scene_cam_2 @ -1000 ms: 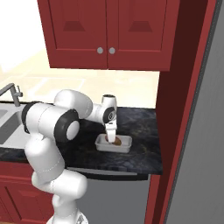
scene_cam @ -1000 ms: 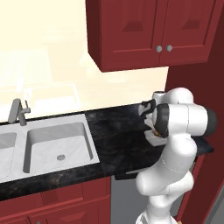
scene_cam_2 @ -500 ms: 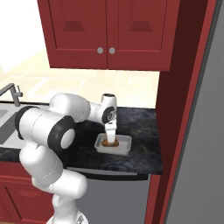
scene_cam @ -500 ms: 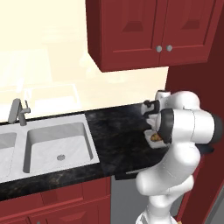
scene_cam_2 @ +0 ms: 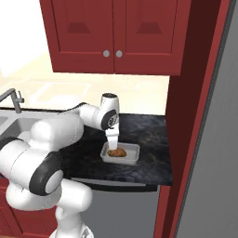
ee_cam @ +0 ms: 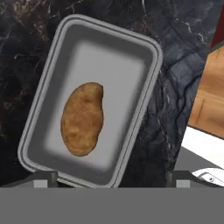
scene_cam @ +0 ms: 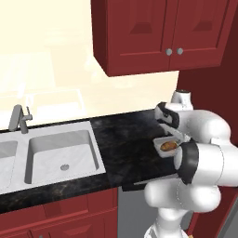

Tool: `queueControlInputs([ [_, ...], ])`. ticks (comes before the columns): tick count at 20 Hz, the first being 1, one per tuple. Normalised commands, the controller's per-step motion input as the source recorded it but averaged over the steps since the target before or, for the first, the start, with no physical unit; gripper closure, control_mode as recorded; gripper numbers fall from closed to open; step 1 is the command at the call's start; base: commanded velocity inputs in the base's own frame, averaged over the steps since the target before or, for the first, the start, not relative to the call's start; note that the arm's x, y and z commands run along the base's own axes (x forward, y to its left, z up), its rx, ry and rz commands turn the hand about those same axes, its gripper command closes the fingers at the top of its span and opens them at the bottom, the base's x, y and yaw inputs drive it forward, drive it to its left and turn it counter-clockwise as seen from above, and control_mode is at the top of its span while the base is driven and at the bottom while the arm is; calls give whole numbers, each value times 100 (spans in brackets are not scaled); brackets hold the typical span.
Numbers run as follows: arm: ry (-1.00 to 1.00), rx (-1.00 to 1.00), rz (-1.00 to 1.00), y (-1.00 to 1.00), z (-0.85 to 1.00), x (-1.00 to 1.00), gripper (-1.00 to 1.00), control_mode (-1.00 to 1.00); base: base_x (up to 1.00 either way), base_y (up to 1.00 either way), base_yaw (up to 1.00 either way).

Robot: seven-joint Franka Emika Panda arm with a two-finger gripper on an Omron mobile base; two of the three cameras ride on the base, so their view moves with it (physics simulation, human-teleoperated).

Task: Take the onion and potato out of the freezer and place them in the tupperware container on the counter. Then put the tupperware containing the vegetables back in the freezer.

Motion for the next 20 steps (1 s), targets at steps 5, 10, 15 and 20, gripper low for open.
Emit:
queueControlInputs([
  [5,-13,-4,19,55,98,-63,-100,-100,0,0,0],
  [10,-16,-9,38,44,89,-100,-100,-100,0,0,0],
  [15,-11,-9,57,10,54,-100,-100,-100,0,0,0],
  [20,-15,-7,63,5,27,-100,-100,-100,0,0,0],
])
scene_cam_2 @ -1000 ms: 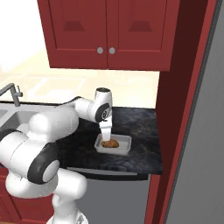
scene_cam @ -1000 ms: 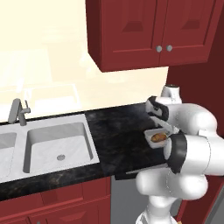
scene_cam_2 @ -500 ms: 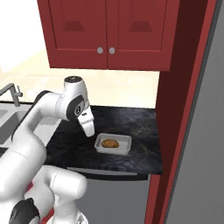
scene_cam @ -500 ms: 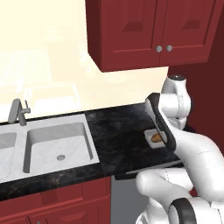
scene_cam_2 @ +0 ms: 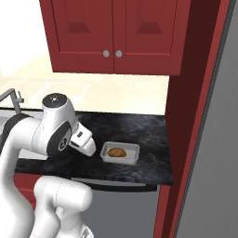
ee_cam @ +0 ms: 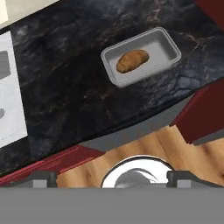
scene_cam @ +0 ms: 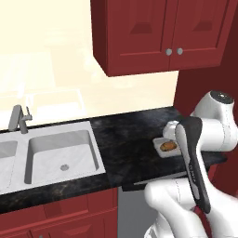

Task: Take the onion and potato out of the freezer and place them in the tupperware container on the counter. Then put the tupperware containing the vegetables back in the freezer.

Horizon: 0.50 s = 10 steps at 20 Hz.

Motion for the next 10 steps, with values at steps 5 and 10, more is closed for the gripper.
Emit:
queueControlInputs([
  [5,-7,-12,27,27,31,-38,-100,-100,0,0,0],
  [10,0,-13,0,29,49,-11,-100,-100,0,0,0],
])
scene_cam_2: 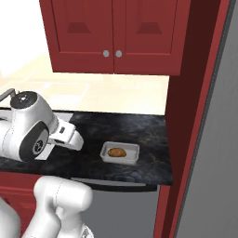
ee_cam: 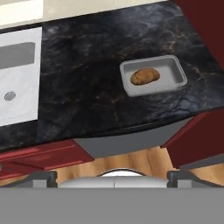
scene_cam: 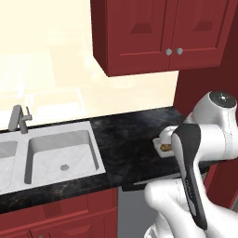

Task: Take the onion and potato out of the freezer and place them in the tupperware container on the counter. Then put the tupperware containing the vegetables back in the freezer.

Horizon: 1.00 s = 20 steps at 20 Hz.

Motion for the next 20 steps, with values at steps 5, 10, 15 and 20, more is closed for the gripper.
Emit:
queueControlInputs([
  [5,-2,-8,-2,4,48,-28,-100,-100,0,0,0],
  [10,-4,-5,1,0,48,-37,-100,-100,0,0,0],
  [15,0,-3,6,0,35,-29,-100,-100,0,0,0],
  [20,0,-1,5,0,20,-11,-100,100,0,0,1],
])
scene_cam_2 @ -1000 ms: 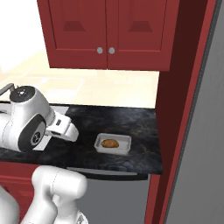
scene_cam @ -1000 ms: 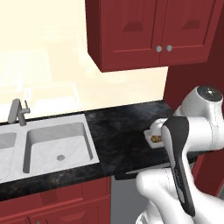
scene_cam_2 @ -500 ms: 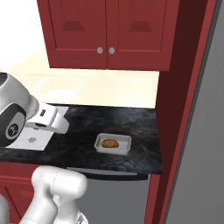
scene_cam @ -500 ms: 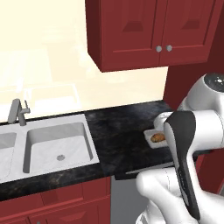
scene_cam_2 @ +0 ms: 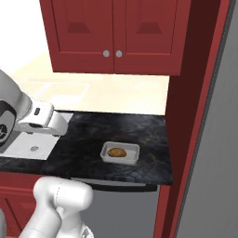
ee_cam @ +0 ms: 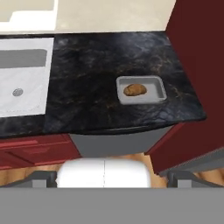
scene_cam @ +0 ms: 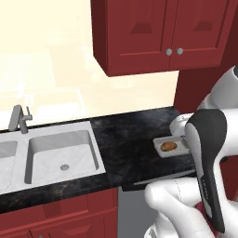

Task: Take the onion and potato out of the freezer and place them in the tupperware container on the counter. Then put the tupperware containing the vegetables back in the freezer.

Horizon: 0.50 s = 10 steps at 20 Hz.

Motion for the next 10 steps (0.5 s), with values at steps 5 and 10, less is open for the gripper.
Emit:
queueControlInputs([
  [5,0,0,0,0,0,0,-100,100,-45,-16,0],
  [10,0,0,0,0,0,0,-100,100,-100,-73,2],
])
